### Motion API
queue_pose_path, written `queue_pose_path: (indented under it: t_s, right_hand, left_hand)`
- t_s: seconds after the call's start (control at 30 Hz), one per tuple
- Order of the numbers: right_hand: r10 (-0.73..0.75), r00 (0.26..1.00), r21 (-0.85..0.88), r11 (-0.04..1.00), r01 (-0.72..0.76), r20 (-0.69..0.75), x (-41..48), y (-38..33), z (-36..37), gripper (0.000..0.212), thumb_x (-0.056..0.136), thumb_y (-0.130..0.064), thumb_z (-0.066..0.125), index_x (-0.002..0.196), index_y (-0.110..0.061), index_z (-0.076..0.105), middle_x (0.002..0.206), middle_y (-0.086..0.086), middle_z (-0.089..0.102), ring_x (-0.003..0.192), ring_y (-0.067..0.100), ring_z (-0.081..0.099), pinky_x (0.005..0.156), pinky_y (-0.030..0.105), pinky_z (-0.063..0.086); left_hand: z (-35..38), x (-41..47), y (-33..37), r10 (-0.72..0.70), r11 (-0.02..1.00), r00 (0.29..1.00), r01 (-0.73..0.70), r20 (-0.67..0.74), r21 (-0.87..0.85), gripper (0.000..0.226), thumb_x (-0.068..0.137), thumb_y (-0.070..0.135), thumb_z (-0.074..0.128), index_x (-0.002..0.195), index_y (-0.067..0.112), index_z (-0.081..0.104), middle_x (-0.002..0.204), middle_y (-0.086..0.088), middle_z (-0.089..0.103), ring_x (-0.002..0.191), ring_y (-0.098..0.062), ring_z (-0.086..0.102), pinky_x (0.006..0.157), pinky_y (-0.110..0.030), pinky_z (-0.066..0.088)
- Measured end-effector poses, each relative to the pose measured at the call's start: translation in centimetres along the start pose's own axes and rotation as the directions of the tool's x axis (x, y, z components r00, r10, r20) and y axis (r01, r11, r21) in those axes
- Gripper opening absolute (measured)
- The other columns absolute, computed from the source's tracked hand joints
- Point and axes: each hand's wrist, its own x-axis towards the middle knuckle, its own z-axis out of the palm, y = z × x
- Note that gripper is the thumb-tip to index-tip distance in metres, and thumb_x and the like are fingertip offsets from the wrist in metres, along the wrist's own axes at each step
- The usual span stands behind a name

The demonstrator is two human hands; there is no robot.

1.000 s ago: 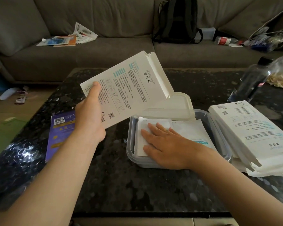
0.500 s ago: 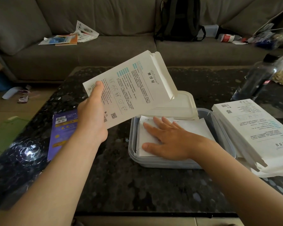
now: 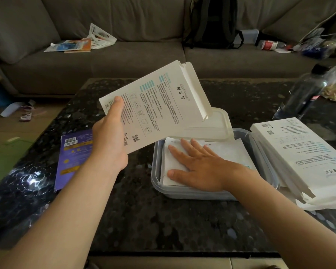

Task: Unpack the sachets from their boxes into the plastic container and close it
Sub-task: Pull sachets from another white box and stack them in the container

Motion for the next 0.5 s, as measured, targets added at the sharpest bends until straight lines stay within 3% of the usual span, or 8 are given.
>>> queue_pose_path:
  t_s: [0.13,0.23,0.3,0.4,0.5]
  right_hand:
    - [-0.012,0.996,0.101,0.995,0.021,-0.089,-0.4,-0.3,-0.1,0.076,0.095,-0.071,0.031,0.158,-0.041,0.0,0.168,-0.007,-0.011,0.154,0.019,-0.012,0.124,0.042,-0.002]
    - [0.119,0.953,0.405,0.914,0.004,-0.277,-1.1,0.5,-1.8,0.055,0.097,-0.043,0.057,0.149,-0.034,0.039,0.157,-0.007,0.038,0.143,0.017,0.038,0.113,0.034,0.032]
    - [0.271,0.851,0.535,0.845,0.013,-0.449,-1.9,1.3,-3.8,0.034,0.097,-0.016,0.056,0.129,-0.026,0.063,0.13,-0.005,0.064,0.116,0.011,0.061,0.103,0.031,0.047]
    - [0.48,0.654,0.741,0.644,0.191,-0.585,-3.9,2.0,-6.5,0.03,0.095,0.003,0.05,0.098,-0.017,0.073,0.094,-0.001,0.075,0.087,0.013,0.073,0.086,0.04,0.061]
    - [0.504,0.598,0.777,0.491,0.395,-0.623,-5.8,1.4,-8.4,0.031,0.095,0.009,0.046,0.095,-0.009,0.071,0.09,0.009,0.075,0.083,0.024,0.075,0.078,0.043,0.063]
  left_hand:
    - [-0.1,-0.1,0.2,0.008,1.0,1.0,-0.008,0.004,0.004,0.027,0.097,0.061,0.061,0.096,0.038,0.074,0.08,0.022,0.078,0.072,-0.003,0.075,0.058,-0.026,0.054]
    - [-0.5,0.0,0.7,0.021,1.0,1.0,-0.021,0.007,-0.007,0.027,0.098,0.062,0.06,0.097,0.038,0.073,0.079,0.023,0.078,0.068,-0.001,0.075,0.057,-0.024,0.053]
    - [-0.8,0.1,1.0,0.027,1.0,1.0,-0.027,0.01,-0.011,0.027,0.098,0.062,0.06,0.097,0.039,0.074,0.081,0.021,0.078,0.072,-0.003,0.077,0.062,-0.028,0.056]
    - [-0.8,0.3,1.1,0.034,0.999,0.999,-0.034,0.015,-0.008,0.027,0.099,0.059,0.06,0.095,0.038,0.075,0.086,0.019,0.08,0.075,-0.004,0.077,0.065,-0.03,0.057]
    - [-0.4,0.2,0.8,0.038,0.999,0.999,-0.038,0.028,0.015,0.028,0.099,0.059,0.059,0.095,0.037,0.075,0.089,0.017,0.08,0.087,-0.009,0.076,0.066,-0.031,0.055]
